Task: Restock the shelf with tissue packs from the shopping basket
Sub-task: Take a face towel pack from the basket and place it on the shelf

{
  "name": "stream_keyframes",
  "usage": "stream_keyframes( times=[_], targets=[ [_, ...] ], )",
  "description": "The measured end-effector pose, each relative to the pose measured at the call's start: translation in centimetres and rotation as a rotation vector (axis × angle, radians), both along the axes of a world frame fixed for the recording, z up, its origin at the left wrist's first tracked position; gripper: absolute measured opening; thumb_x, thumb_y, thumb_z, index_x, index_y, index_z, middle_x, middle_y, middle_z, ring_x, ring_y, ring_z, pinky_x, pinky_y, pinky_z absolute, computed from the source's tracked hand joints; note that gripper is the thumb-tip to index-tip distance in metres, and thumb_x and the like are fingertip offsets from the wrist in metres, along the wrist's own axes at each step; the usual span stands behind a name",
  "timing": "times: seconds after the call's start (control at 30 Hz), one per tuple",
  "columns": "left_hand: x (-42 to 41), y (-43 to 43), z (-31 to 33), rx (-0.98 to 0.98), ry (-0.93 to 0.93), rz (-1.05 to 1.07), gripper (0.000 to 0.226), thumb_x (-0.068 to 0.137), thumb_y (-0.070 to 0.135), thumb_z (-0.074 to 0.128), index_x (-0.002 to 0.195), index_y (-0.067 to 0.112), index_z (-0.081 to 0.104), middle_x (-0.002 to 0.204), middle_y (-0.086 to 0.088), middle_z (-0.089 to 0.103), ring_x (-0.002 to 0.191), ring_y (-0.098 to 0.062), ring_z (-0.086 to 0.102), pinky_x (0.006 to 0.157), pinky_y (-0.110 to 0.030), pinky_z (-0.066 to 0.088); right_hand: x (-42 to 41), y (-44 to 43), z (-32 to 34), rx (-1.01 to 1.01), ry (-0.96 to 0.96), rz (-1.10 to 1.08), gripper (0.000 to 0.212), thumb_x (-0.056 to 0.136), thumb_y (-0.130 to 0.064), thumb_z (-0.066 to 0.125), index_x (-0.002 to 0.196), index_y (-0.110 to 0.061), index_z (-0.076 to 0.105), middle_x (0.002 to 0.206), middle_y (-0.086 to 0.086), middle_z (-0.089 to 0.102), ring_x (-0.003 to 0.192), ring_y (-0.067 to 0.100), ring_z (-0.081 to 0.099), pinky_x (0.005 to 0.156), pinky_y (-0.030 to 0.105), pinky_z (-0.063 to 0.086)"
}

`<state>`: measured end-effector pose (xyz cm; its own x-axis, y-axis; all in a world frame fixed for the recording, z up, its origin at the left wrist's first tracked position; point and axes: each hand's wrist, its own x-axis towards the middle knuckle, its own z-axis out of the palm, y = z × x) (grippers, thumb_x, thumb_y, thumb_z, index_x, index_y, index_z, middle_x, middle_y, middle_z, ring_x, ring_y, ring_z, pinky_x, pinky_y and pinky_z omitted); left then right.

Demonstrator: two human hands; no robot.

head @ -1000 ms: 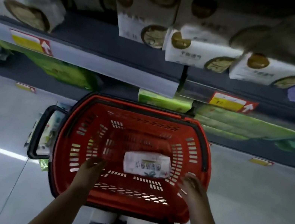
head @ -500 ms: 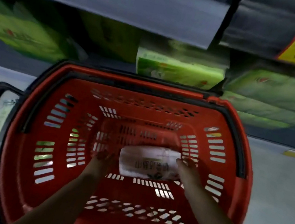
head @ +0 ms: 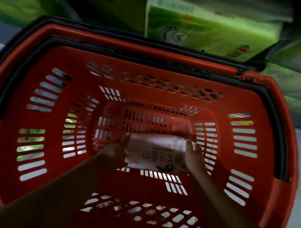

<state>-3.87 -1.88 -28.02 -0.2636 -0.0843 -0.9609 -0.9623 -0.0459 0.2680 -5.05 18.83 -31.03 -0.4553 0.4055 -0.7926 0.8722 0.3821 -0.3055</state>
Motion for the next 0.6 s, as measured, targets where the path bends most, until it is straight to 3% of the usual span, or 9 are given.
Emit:
stream_keyframes(
  times=[0.03,0.07,0.13,0.2,0.3,0.37,0.43,0.53,0.6],
  targets=[
    [-0.3,0.3,0.5,0.009,0.044,-0.019,0.064,0.091,0.055,0.044,0.136,0.009,0.045,0.141,-0.018,0.047,0.126,-0.035,0.049,0.101,-0.045,0.044,0.1,-0.2,-0.1,0.016,0.007,-0.009,0.064,0.097,-0.054,0.03,0.134,-0.004,0.045,0.094,0.009,0.051,0.073,0.018,0.051,0.059,0.023,0.035],
    [-0.5,0.4,0.9,0.022,0.08,-0.06,0.078,0.083,0.067,0.044,0.136,0.01,0.045,0.142,-0.016,0.047,0.127,-0.035,0.048,0.103,-0.044,0.043,0.2,-0.5,-0.2,0.029,0.016,-0.02,0.066,0.096,-0.057,0.029,0.133,-0.004,0.046,0.092,0.007,0.052,0.072,0.017,0.051,0.06,0.024,0.038],
    [-0.9,0.1,1.6,0.026,0.109,-0.117,0.107,0.059,0.086,0.044,0.137,0.013,0.044,0.141,-0.018,0.048,0.124,-0.035,0.05,0.101,-0.048,0.044,0.2,-0.9,0.5,0.036,0.023,-0.044,0.069,0.095,-0.058,0.031,0.139,-0.006,0.039,0.117,0.014,0.057,0.101,0.028,0.059,0.081,0.037,0.05],
    [-1.5,-0.3,2.4,0.019,0.097,-0.049,0.09,0.07,0.075,0.047,0.135,0.014,0.044,0.134,-0.019,0.052,0.115,-0.035,0.056,0.085,-0.047,0.053,0.1,-1.1,1.7,0.031,0.023,-0.055,0.072,0.094,-0.06,0.031,0.144,-0.008,0.03,0.14,0.017,0.046,0.122,0.034,0.052,0.096,0.047,0.047],
    [-2.4,-0.6,4.2,0.021,0.097,0.01,0.06,0.09,0.053,0.045,0.132,0.011,0.045,0.116,-0.015,0.061,0.091,-0.026,0.064,0.058,-0.031,0.052,-0.2,-1.0,3.1,0.005,0.055,-0.075,0.073,0.09,-0.065,0.031,0.14,-0.011,0.036,0.135,0.017,0.051,0.118,0.035,0.055,0.093,0.051,0.049],
    [-2.5,-0.7,4.8,0.03,0.15,-0.027,0.056,0.094,0.051,0.041,0.131,0.01,0.048,0.104,-0.008,0.063,0.08,-0.018,0.062,0.056,-0.027,0.049,-0.4,-1.0,4.4,-0.009,0.074,-0.116,0.067,0.092,-0.061,0.033,0.138,-0.012,0.038,0.132,0.017,0.053,0.114,0.034,0.056,0.093,0.051,0.049],
    [-2.5,-0.8,5.5,0.026,0.168,-0.036,0.056,0.095,0.051,0.038,0.131,0.009,0.049,0.111,-0.011,0.062,0.079,-0.017,0.06,0.057,-0.027,0.046,-0.6,-0.9,5.7,-0.033,0.091,-0.165,0.067,0.093,-0.059,0.036,0.142,-0.014,0.033,0.14,0.016,0.047,0.122,0.036,0.051,0.099,0.053,0.045],
    [-2.5,-0.9,7.0,0.009,0.164,-0.048,0.059,0.095,0.051,0.037,0.132,0.007,0.05,0.125,-0.018,0.059,0.079,-0.019,0.059,0.058,-0.028,0.046,-0.7,-1.0,7.7,-0.082,0.13,-0.22,0.085,0.075,-0.076,0.035,0.141,-0.021,0.036,0.142,0.013,0.046,0.123,0.037,0.051,0.1,0.056,0.043],
    [-2.4,-0.9,8.4,0.003,0.167,0.013,0.057,0.094,0.052,0.041,0.13,0.01,0.052,0.124,-0.016,0.06,0.081,-0.02,0.061,0.06,-0.032,0.049,-1.1,-0.8,9.1,-0.083,0.146,-0.256,0.076,0.082,-0.069,0.035,0.14,-0.021,0.037,0.139,0.013,0.049,0.12,0.037,0.053,0.099,0.055,0.044]
  ],
)
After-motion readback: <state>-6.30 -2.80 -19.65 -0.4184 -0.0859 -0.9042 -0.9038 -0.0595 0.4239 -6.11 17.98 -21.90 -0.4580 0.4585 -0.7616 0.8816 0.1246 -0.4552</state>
